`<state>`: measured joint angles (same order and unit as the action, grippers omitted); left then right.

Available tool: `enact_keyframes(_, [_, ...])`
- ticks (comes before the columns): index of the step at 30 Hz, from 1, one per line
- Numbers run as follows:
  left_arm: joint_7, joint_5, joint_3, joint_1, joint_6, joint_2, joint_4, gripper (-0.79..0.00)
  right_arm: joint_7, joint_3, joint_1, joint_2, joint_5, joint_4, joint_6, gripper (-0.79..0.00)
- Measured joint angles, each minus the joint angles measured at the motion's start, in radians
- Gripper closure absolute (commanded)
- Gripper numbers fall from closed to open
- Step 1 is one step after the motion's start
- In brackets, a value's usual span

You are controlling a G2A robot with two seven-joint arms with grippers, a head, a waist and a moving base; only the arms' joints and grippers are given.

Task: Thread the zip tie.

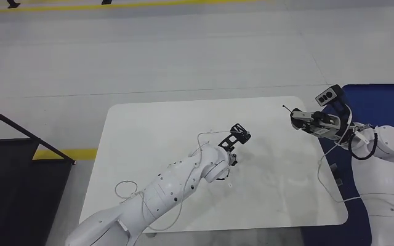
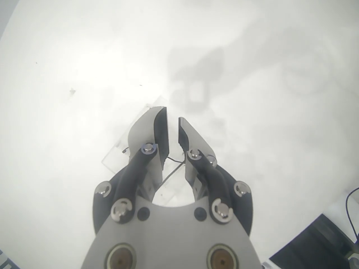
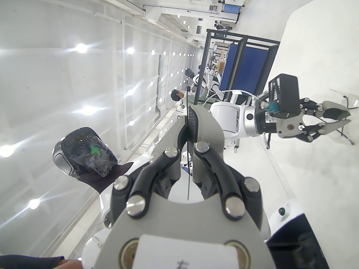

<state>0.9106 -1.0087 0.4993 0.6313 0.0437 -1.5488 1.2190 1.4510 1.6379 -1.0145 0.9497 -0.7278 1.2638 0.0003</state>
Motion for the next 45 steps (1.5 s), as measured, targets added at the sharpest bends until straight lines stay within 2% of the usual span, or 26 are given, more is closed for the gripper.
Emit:
enact_keyframes(5, [0.046,-0.079,0.043,0.037,0.034,0.024,0.049,-0.132,0.000,0.000,0.000,0.000,0.000,0.000,0.000,0.000])
enact_keyframes(11, [0.071,-0.145,0.043,0.060,0.027,0.025,0.044,-0.077,0.000,0.000,0.000,0.000,0.000,0.000,0.000,0.000])
enact_keyframes(20, [0.049,-0.133,0.002,0.026,0.016,-0.030,-0.052,-0.142,0.000,0.000,0.000,0.000,0.000,0.000,0.000,0.000])
enact_keyframes(34, [0.032,-0.110,-0.015,-0.037,0.023,-0.110,-0.235,-0.185,0.000,0.000,0.000,0.000,0.000,0.000,0.000,0.000])
enact_keyframes(37, [0.027,-0.103,-0.015,-0.047,0.021,-0.125,-0.270,-0.145,0.000,0.000,0.000,0.000,0.000,0.000,0.000,0.000])
enact_keyframes(45, [-0.007,-0.063,0.008,-0.069,0.038,-0.161,-0.356,-0.111,0.000,0.000,0.000,0.000,0.000,0.000,0.000,0.000])
